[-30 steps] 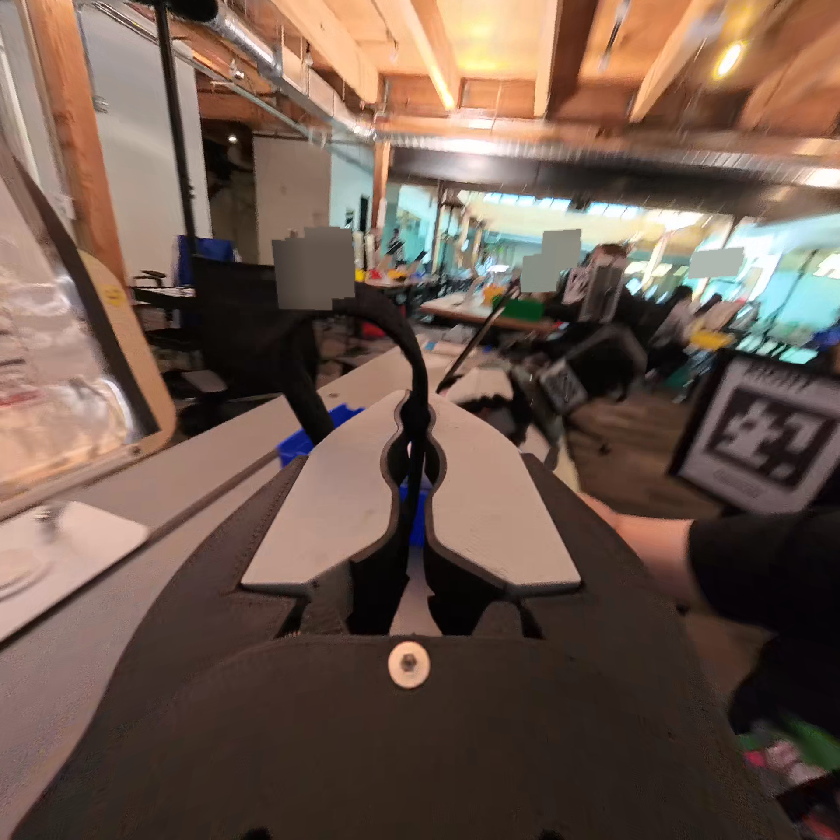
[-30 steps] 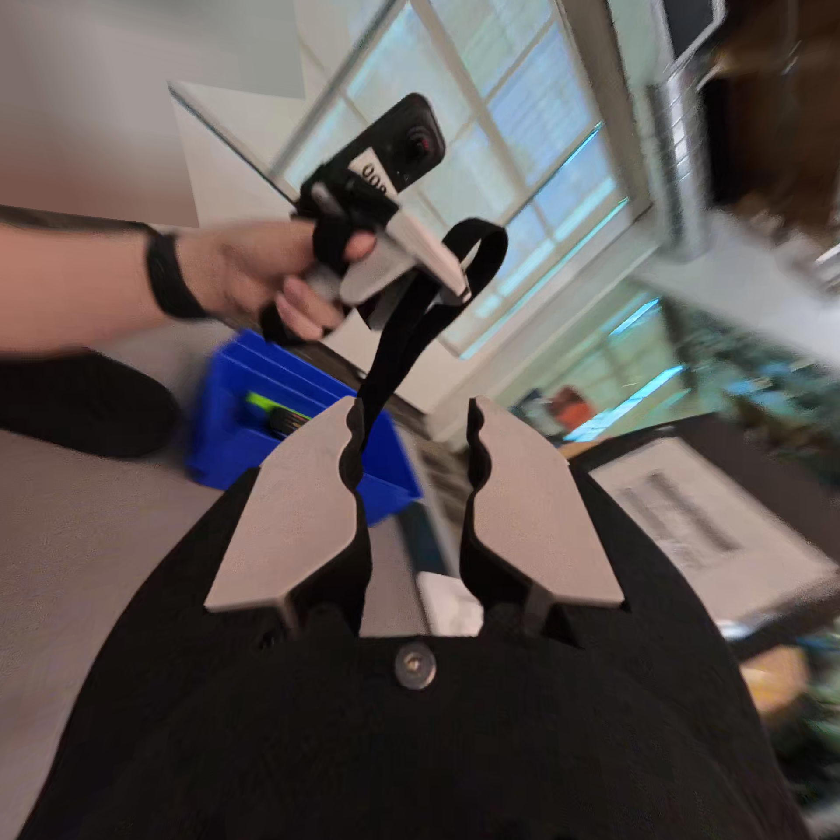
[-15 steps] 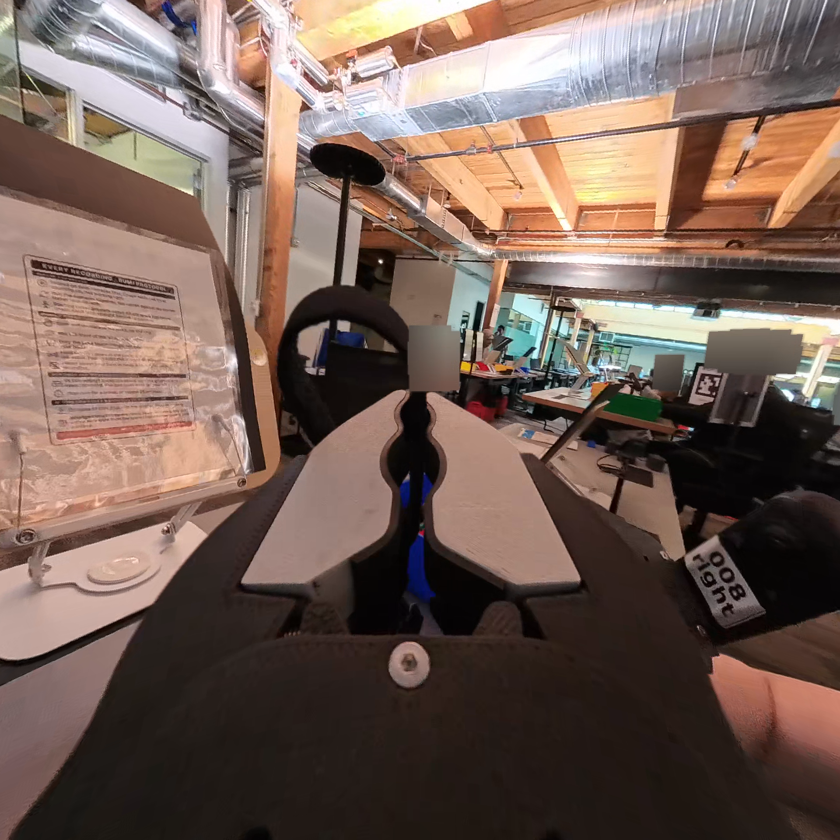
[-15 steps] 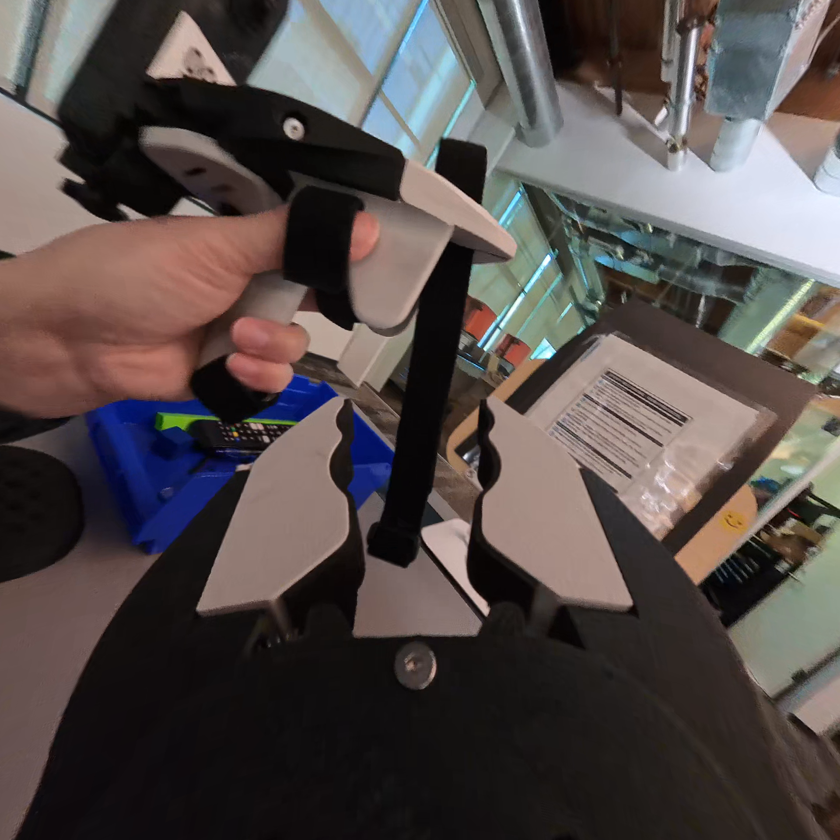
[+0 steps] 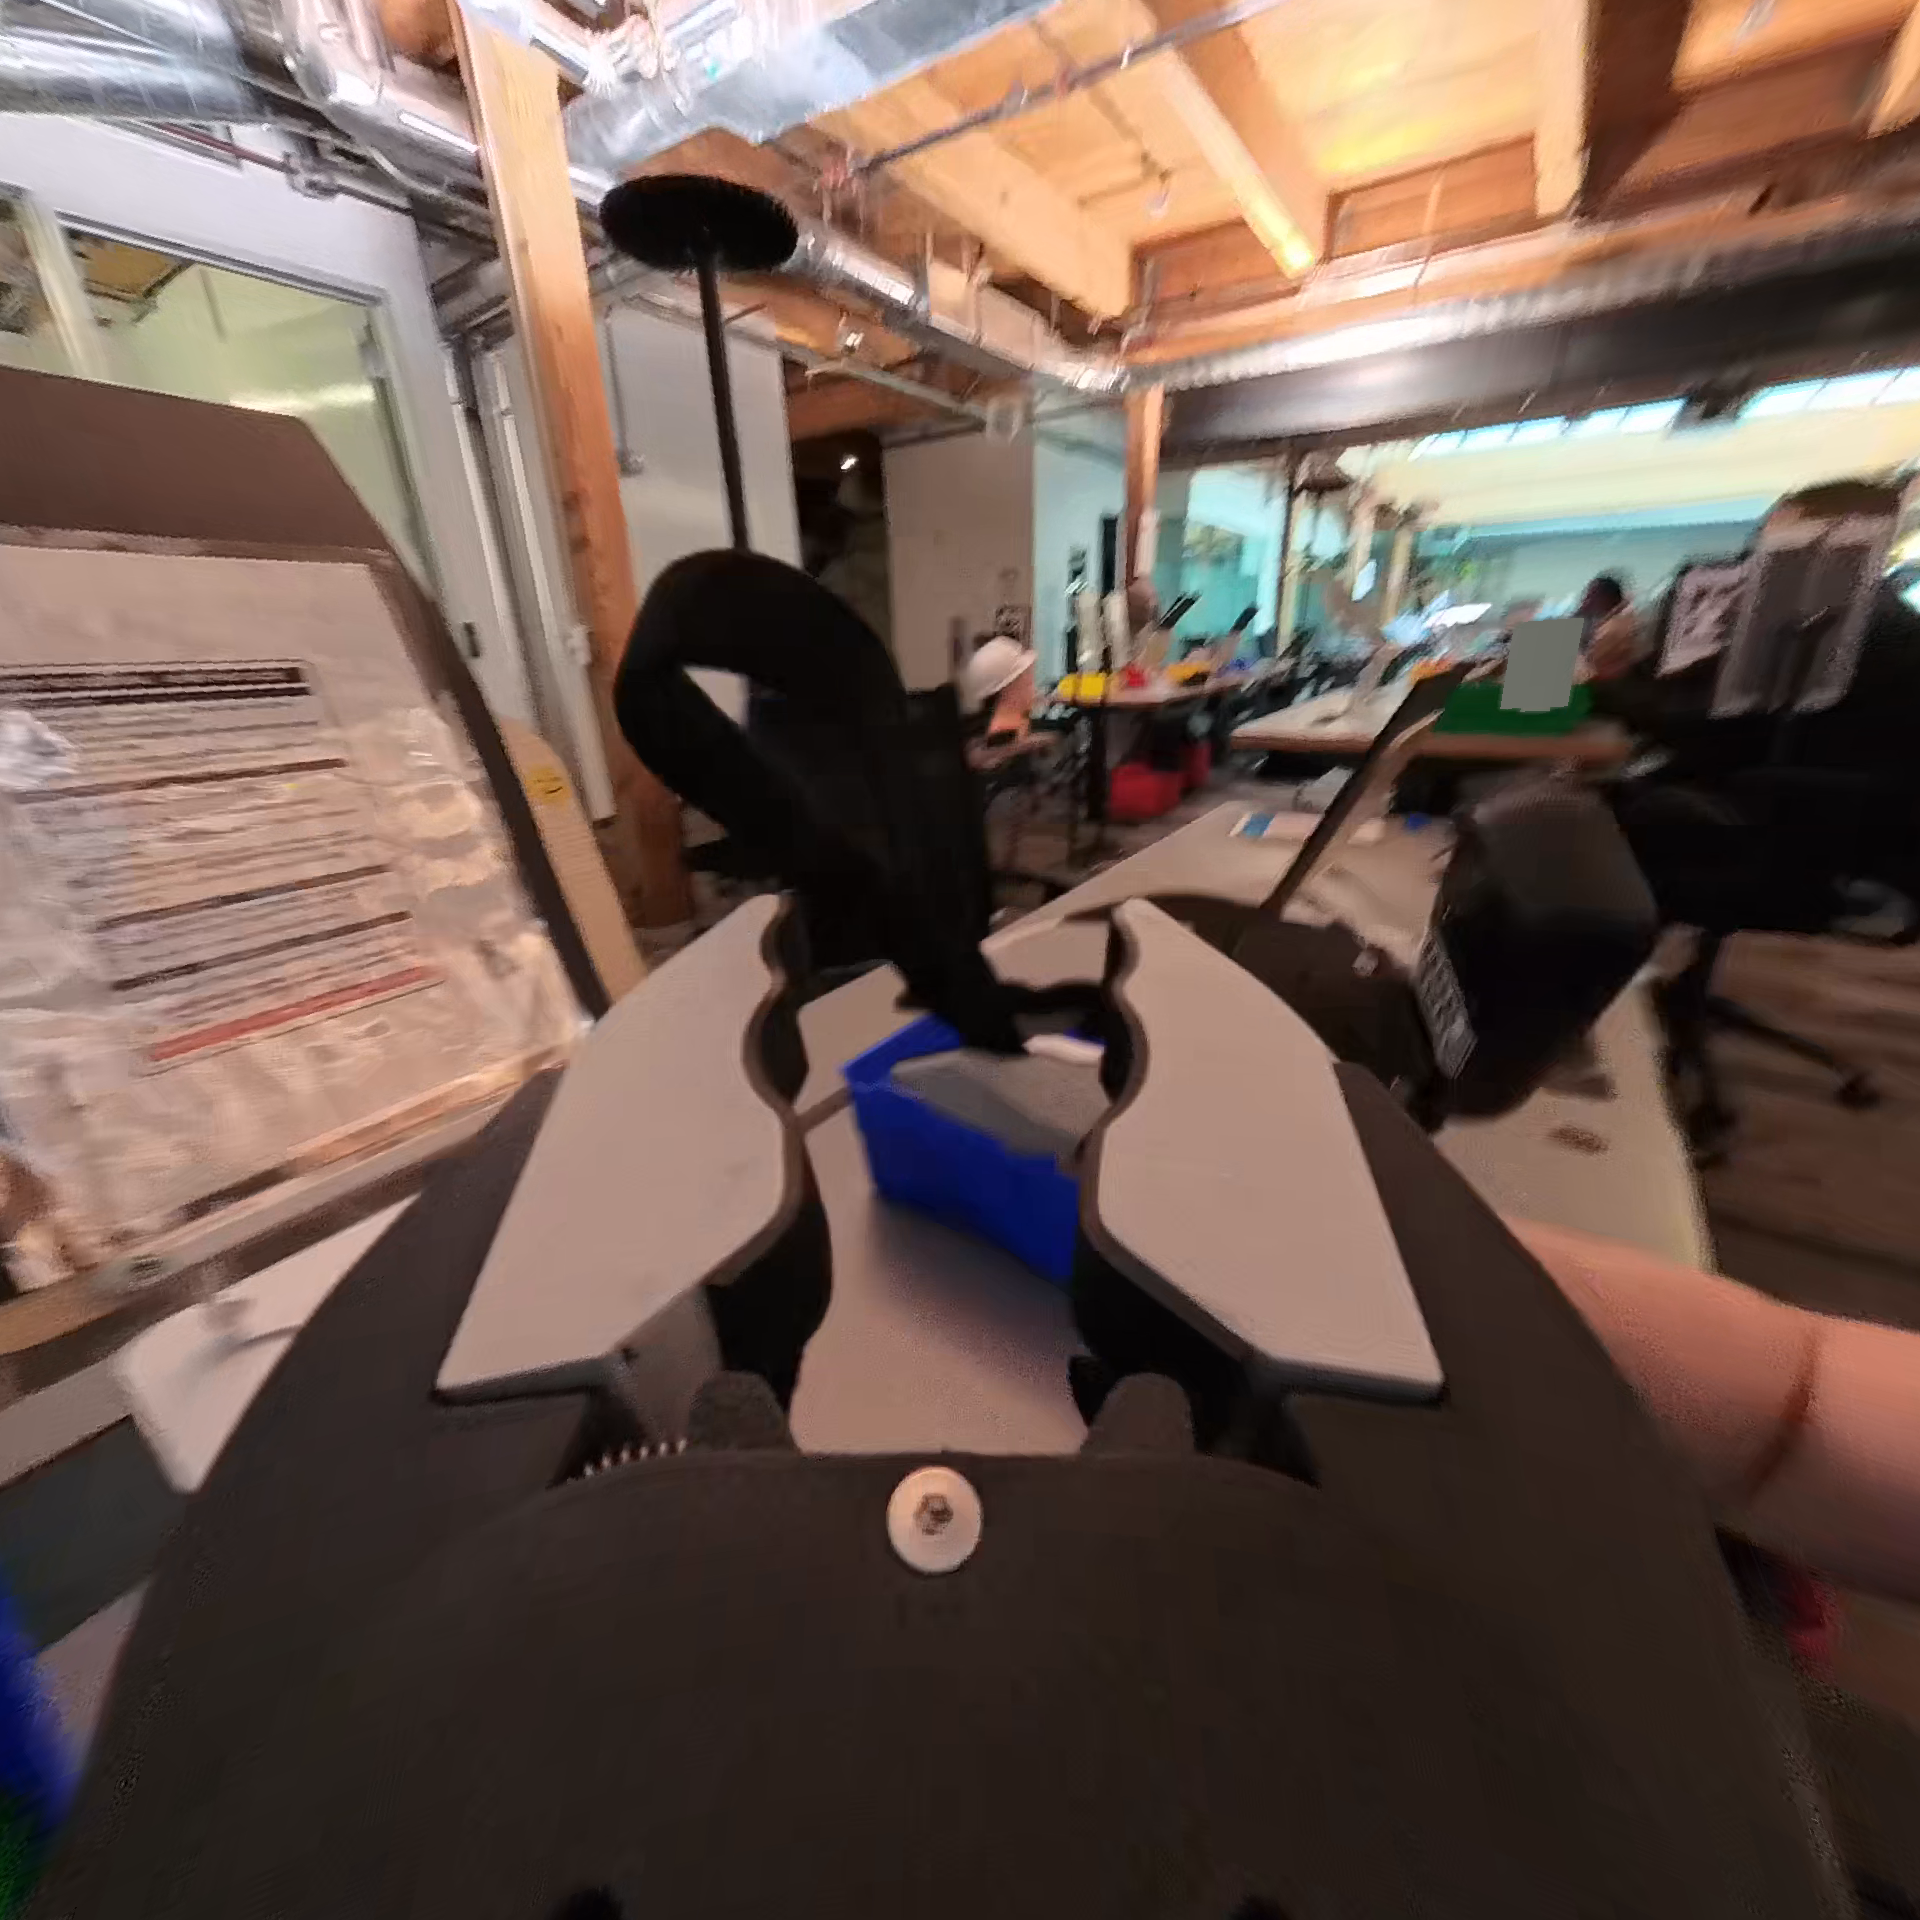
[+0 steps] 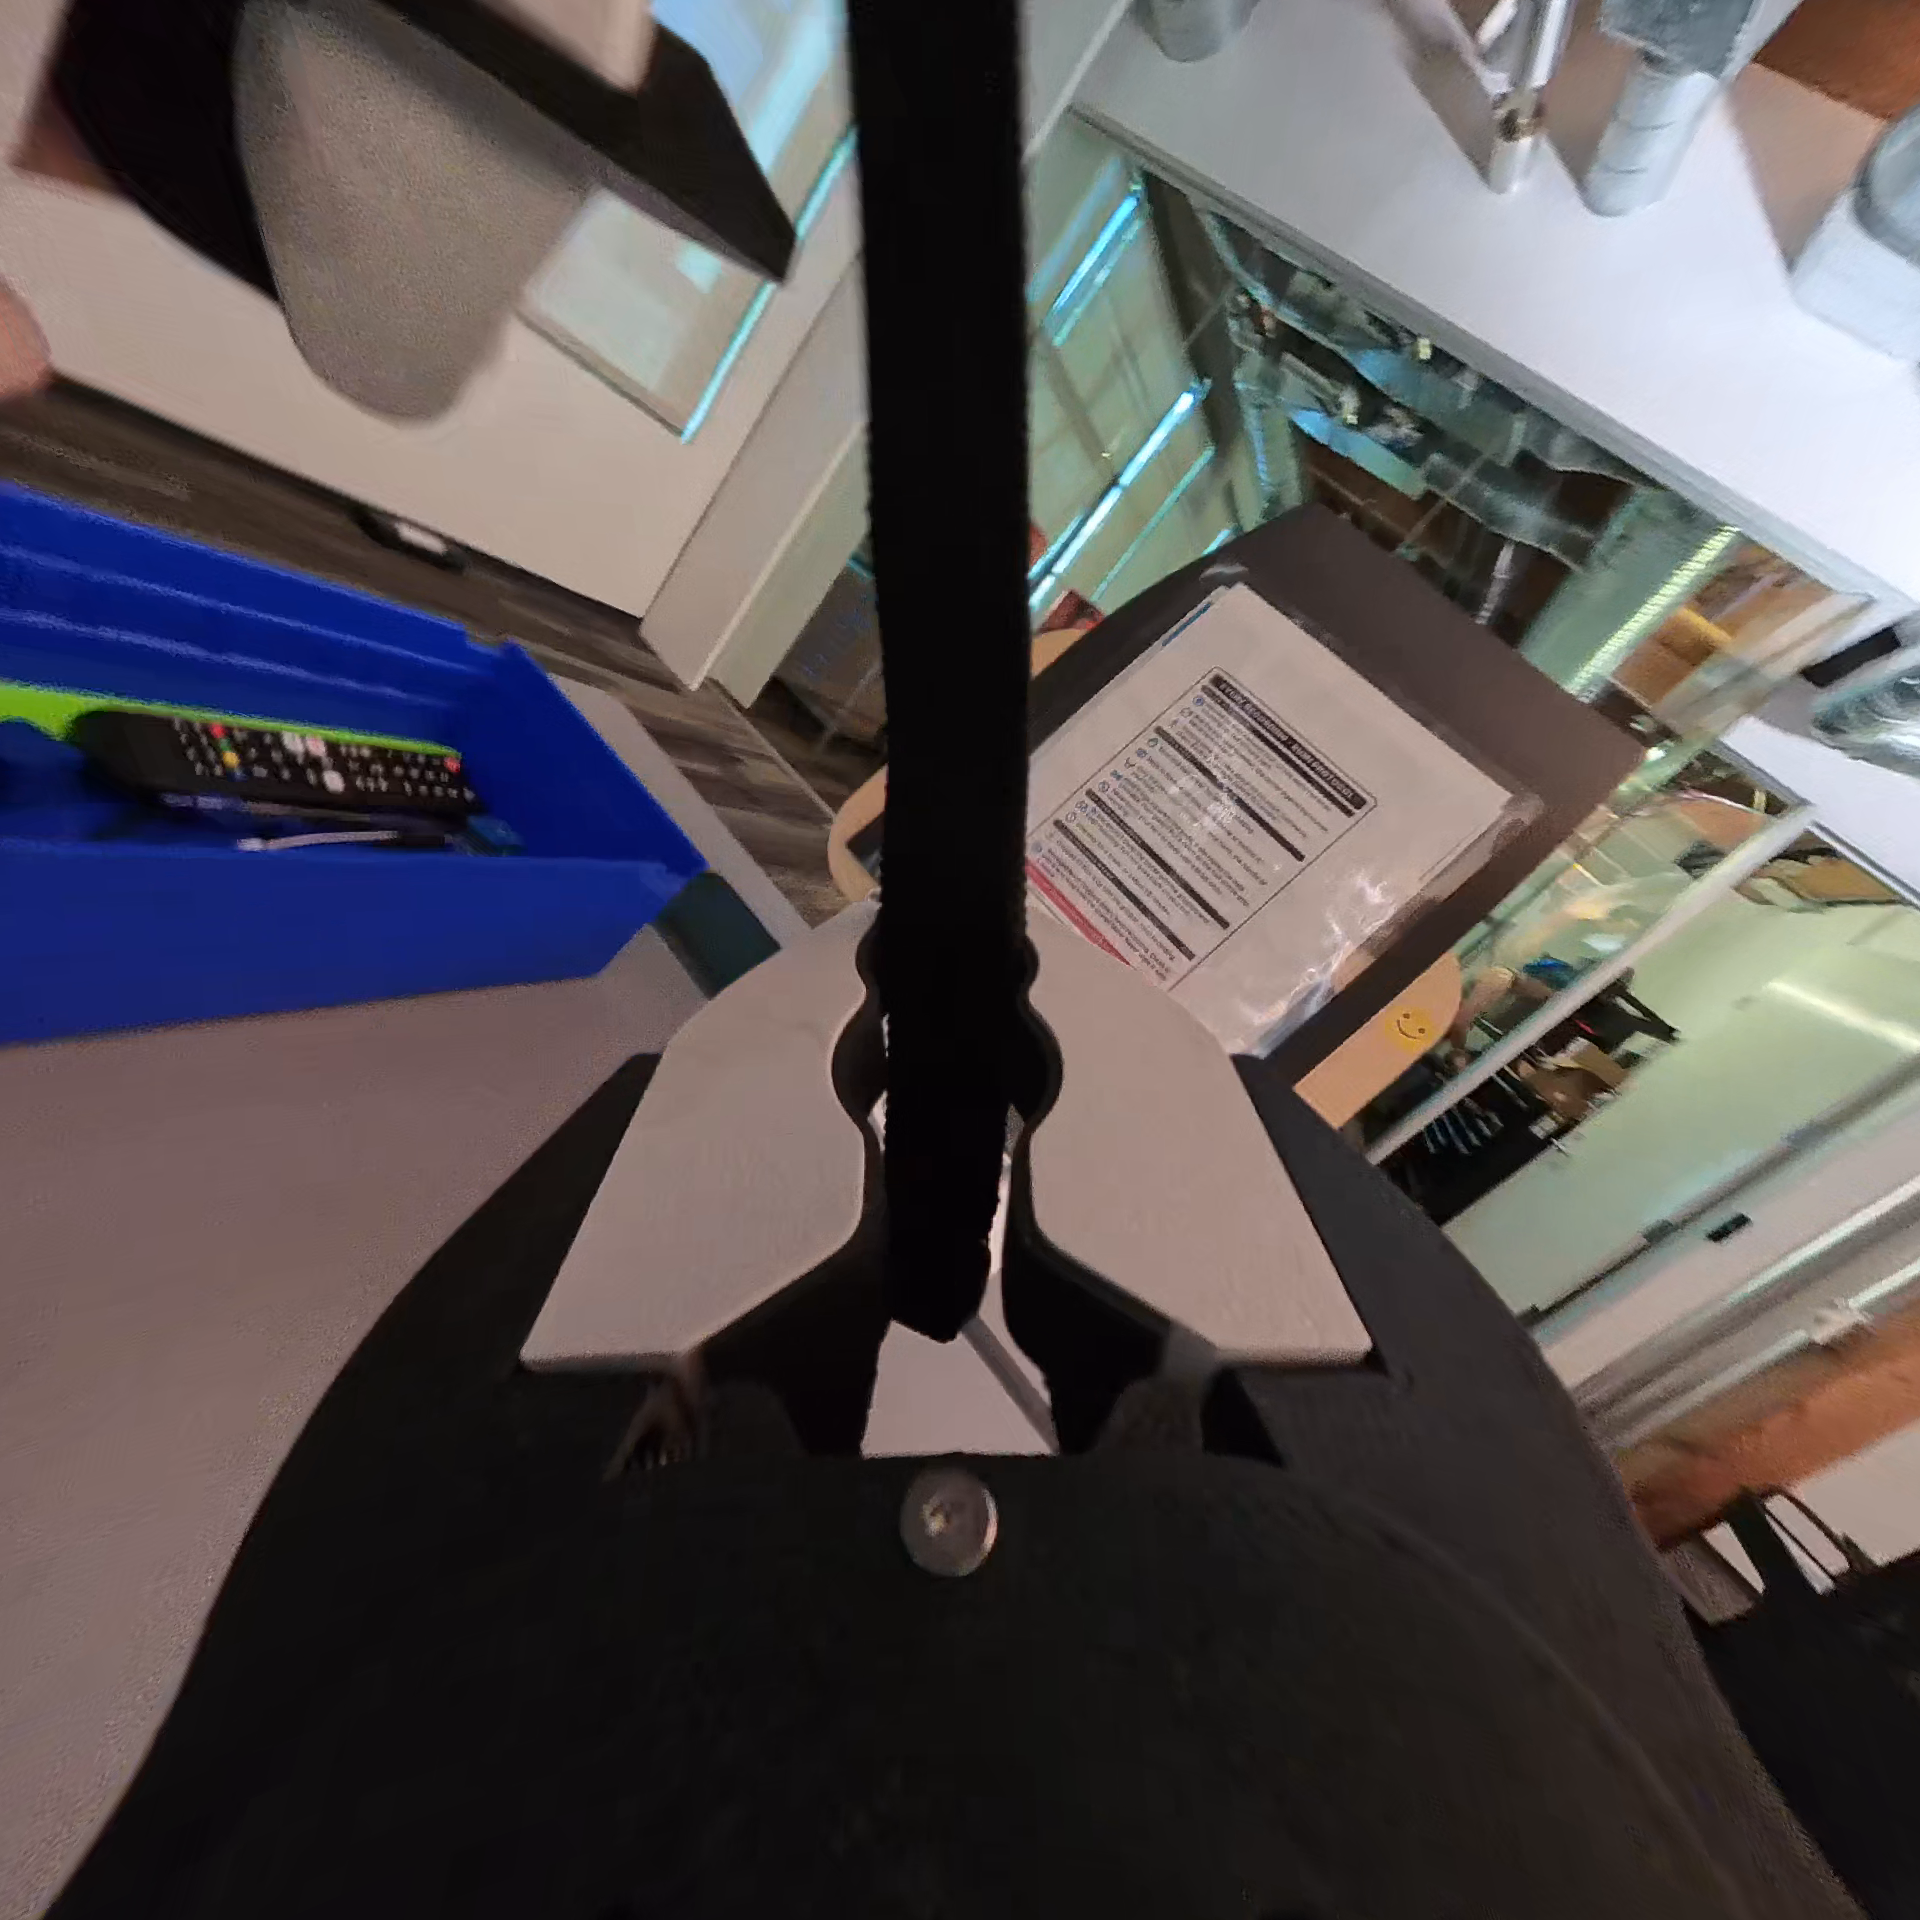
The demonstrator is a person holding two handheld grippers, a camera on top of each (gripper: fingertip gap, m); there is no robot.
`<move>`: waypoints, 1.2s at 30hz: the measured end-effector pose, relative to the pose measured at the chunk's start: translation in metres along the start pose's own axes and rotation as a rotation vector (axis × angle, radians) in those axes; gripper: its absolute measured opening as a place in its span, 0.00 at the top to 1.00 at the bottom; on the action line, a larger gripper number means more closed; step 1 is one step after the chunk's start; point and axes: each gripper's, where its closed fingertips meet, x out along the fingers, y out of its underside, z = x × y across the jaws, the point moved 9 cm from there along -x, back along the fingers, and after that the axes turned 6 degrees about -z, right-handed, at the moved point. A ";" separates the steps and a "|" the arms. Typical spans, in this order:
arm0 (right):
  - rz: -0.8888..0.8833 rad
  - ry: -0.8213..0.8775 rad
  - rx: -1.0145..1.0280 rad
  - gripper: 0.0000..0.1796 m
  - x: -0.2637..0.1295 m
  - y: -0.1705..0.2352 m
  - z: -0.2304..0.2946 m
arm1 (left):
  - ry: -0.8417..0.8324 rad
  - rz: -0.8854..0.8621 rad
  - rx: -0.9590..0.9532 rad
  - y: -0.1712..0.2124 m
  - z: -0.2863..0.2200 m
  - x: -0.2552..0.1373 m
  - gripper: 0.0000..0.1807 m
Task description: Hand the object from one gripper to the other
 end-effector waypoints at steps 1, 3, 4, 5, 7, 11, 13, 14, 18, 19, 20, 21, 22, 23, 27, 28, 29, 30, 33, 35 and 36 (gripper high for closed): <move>0.033 -0.003 -0.001 0.89 0.000 0.008 -0.011 | -0.034 0.028 0.072 0.001 0.002 0.000 0.69; 0.202 0.000 0.051 0.89 0.002 0.031 -0.033 | -0.084 0.058 0.232 0.002 0.002 0.000 0.69; 0.302 -0.038 0.121 0.89 0.004 0.045 -0.041 | -0.087 0.066 0.297 0.003 0.001 0.001 0.69; 0.376 -0.078 0.216 0.89 0.004 0.057 -0.048 | -0.086 0.075 0.362 0.004 -0.001 0.002 0.69; 0.447 -0.193 0.446 0.89 0.003 0.075 -0.053 | -0.089 0.110 0.522 0.013 -0.005 0.006 0.67; 0.500 -0.415 0.809 0.89 0.003 0.085 -0.049 | -0.036 0.207 0.790 0.047 -0.015 0.020 0.66; 0.502 -0.468 0.836 0.89 0.003 0.081 -0.045 | 0.000 0.278 0.872 0.069 -0.018 0.028 0.65; 0.506 -0.485 0.824 0.89 0.003 0.078 -0.042 | 0.014 0.316 0.899 0.080 -0.019 0.032 0.64; 0.534 -0.587 0.773 0.89 0.000 0.061 -0.028 | 0.067 0.383 0.929 0.107 -0.022 0.041 0.66; 0.542 -0.608 0.745 0.89 -0.002 0.057 -0.024 | 0.076 0.380 0.926 0.109 -0.022 0.041 0.68; 0.546 -0.628 0.699 0.89 -0.003 0.053 -0.021 | 0.089 0.377 0.905 0.108 -0.023 0.041 0.69; 0.549 -0.652 0.635 0.89 -0.004 0.048 -0.017 | 0.109 0.371 0.861 0.106 -0.024 0.040 0.70; 0.553 -0.674 0.571 0.89 -0.006 0.044 -0.014 | 0.137 0.369 0.799 0.102 -0.024 0.039 0.71; 0.547 -0.697 0.503 0.89 -0.008 0.040 -0.011 | 0.171 0.373 0.728 0.098 -0.025 0.038 0.71; 0.497 -0.758 0.243 0.89 -0.016 0.028 0.000 | 0.251 0.411 0.550 0.086 -0.022 0.033 0.74; 0.488 -0.765 0.199 0.89 -0.017 0.026 0.003 | 0.265 0.441 0.545 0.087 -0.022 0.032 0.74; 0.476 -0.781 0.155 0.89 -0.018 0.023 0.006 | 0.285 0.483 0.550 0.090 -0.022 0.031 0.74; 0.462 -0.804 0.105 0.89 -0.020 0.021 0.010 | 0.296 0.524 0.562 0.093 -0.023 0.031 0.73; 0.499 -0.819 -0.062 0.89 -0.025 0.021 0.020 | 0.294 0.577 0.612 0.101 -0.024 0.032 0.70; 0.518 -0.803 -0.139 0.89 -0.025 0.021 0.024 | 0.313 0.603 0.626 0.105 -0.025 0.032 0.73; 0.517 -0.814 -0.154 0.89 -0.025 0.020 0.027 | 0.320 0.615 0.635 0.107 -0.025 0.032 0.74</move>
